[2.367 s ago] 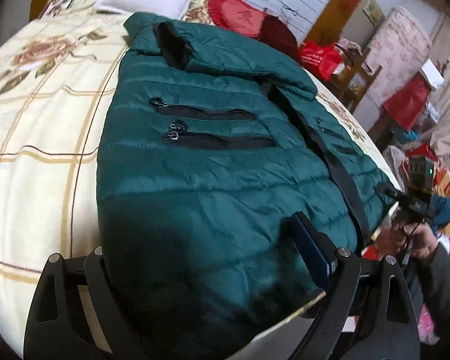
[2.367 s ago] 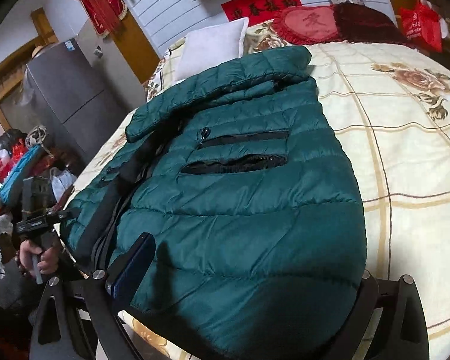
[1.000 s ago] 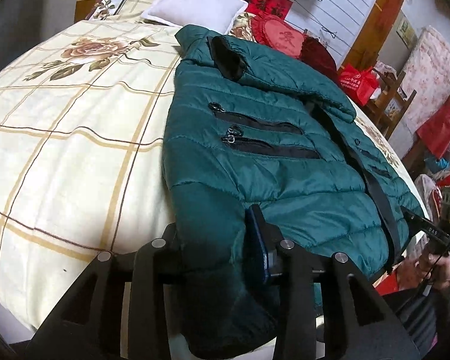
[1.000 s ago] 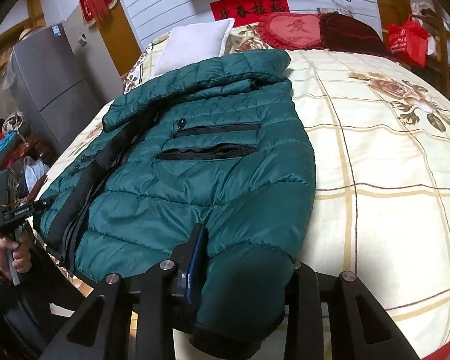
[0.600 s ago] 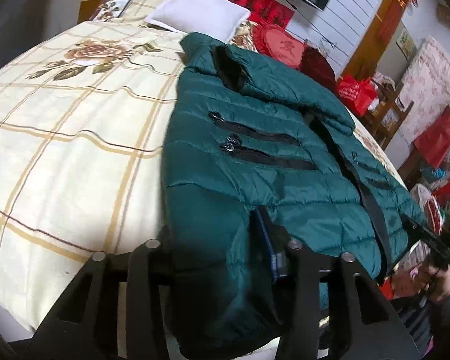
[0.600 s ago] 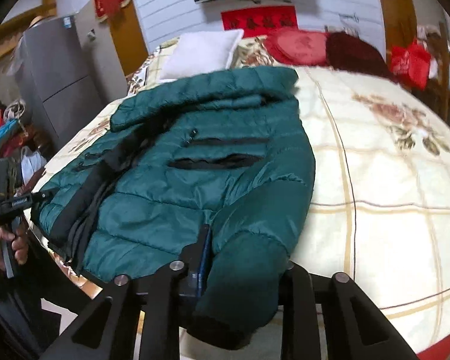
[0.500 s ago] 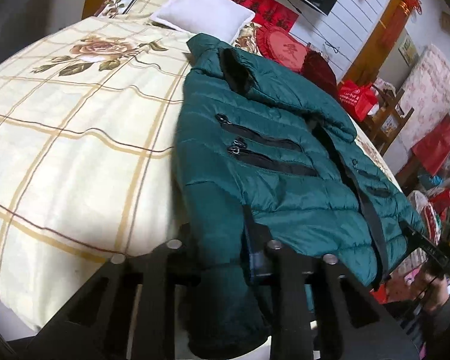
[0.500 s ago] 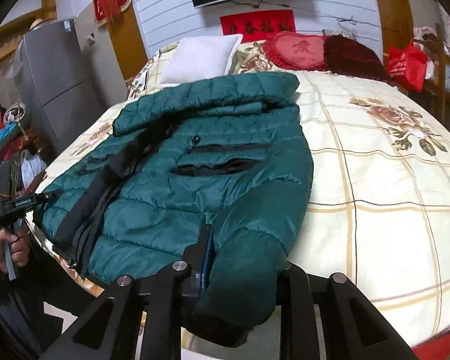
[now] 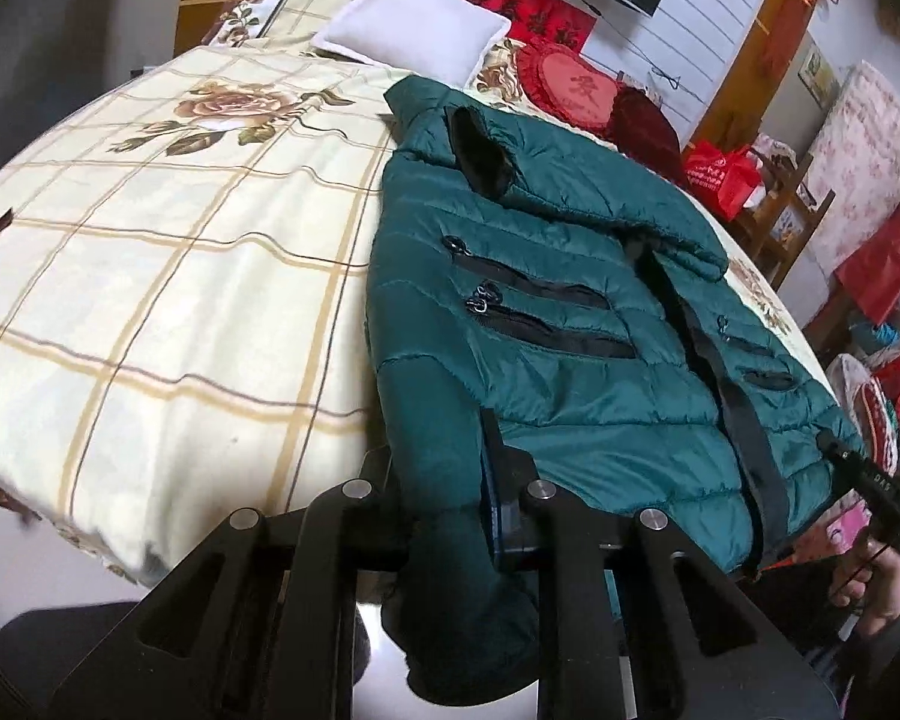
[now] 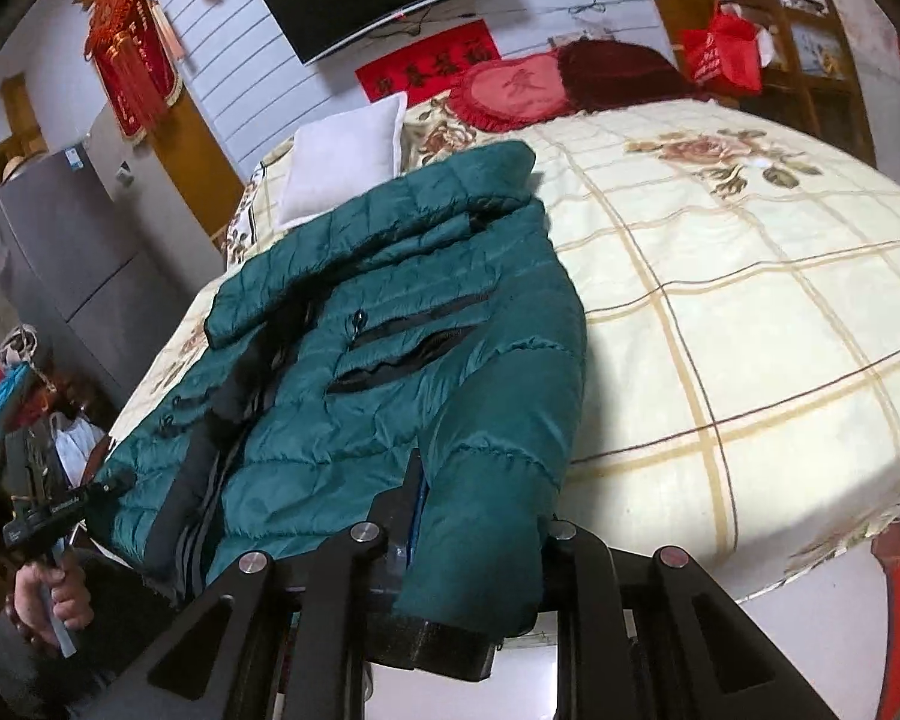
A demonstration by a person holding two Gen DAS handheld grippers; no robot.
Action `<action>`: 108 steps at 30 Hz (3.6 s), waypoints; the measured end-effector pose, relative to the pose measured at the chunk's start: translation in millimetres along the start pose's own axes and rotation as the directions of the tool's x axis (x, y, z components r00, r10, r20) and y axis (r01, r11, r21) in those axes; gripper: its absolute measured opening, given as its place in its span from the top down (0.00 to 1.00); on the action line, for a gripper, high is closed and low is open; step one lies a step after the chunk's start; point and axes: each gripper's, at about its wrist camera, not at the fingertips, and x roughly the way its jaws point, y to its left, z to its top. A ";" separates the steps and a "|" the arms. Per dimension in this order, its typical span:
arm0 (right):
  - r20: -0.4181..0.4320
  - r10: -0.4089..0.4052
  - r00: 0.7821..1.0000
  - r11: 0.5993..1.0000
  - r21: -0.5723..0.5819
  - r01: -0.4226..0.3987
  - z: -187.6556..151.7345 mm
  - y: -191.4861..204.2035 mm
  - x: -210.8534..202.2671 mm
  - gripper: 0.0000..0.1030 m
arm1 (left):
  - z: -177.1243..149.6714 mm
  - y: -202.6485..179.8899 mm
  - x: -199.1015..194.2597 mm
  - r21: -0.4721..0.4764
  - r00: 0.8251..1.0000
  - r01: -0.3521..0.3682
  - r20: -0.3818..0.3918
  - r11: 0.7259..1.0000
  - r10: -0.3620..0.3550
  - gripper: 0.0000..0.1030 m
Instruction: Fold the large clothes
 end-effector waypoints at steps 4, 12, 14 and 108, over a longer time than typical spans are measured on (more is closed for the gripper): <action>0.034 -0.030 0.999 0.999 -0.031 0.031 1.8 8.6 -15.2 0.82 | 0.3 5.5 -14.1 -0.021 1.000 0.012 0.013 1.000 -0.011 0.85; 0.062 -0.064 0.996 0.995 -0.076 0.069 6.5 13.9 -36.2 0.83 | 8.7 10.9 -33.9 -0.023 0.999 0.041 0.017 0.999 -0.040 0.87; 0.058 -0.064 0.996 0.995 -0.068 0.067 10.9 11.6 -39.1 0.83 | 8.0 11.9 -40.6 -0.022 0.999 0.046 0.023 0.999 -0.045 0.87; 0.083 -0.112 0.990 0.965 0.247 0.089 272.3 -42.3 245.0 0.56 | 278.4 18.4 215.6 -0.204 0.965 -0.239 0.060 0.949 0.256 0.77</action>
